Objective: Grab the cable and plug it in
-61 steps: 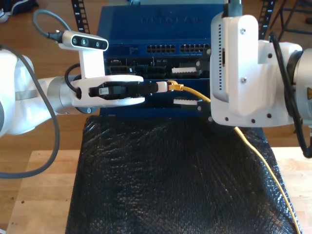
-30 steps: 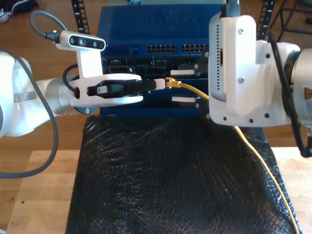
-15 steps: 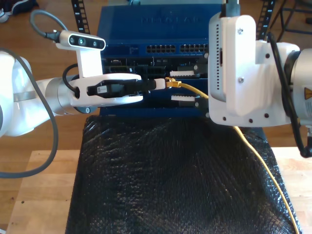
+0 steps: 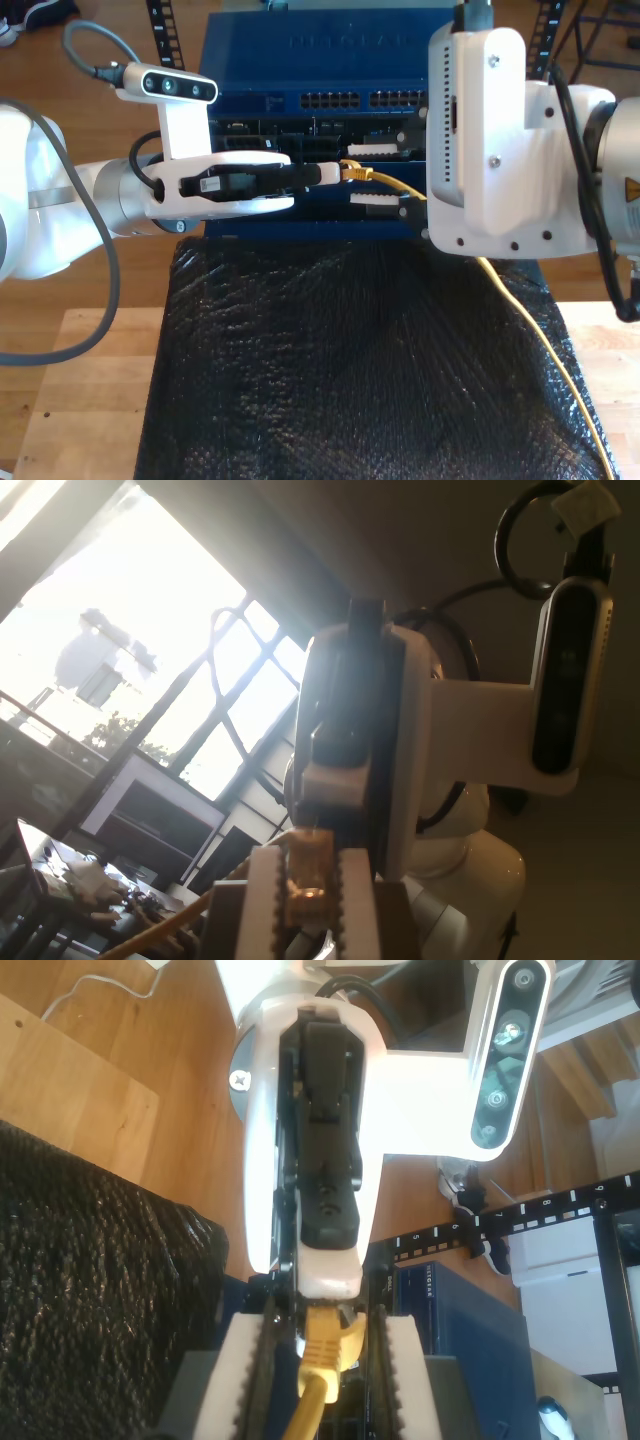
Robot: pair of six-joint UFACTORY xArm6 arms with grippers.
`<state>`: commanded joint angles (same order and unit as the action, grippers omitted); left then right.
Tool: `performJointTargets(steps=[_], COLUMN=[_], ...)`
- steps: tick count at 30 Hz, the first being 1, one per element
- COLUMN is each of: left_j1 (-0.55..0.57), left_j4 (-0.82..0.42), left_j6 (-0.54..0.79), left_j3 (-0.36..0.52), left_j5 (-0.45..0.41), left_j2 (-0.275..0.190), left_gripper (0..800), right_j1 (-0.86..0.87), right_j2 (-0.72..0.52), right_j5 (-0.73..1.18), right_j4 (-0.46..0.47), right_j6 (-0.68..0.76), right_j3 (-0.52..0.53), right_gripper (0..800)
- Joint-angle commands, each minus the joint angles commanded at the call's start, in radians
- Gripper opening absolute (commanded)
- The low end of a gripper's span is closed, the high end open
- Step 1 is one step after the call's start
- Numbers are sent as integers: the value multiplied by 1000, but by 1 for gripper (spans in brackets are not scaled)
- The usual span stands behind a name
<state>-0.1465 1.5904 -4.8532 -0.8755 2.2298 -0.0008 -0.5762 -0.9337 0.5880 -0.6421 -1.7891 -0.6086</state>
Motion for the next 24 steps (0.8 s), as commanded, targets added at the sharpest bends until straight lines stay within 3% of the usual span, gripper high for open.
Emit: performJointTargets(steps=[15,24], left_j1=[2,2], left_j4=[0,0], left_j6=[-5,-5], left_j3=[-2,-2], left_j5=[2,5], left_j2=[-2,-2], left_gripper=[9,9], right_j1=[0,-2], right_j2=[5,5], right_j5=[-14,-18], right_j4=[-2,-2], right_j6=[0,2], right_j3=[0,0], right_gripper=[237,188])
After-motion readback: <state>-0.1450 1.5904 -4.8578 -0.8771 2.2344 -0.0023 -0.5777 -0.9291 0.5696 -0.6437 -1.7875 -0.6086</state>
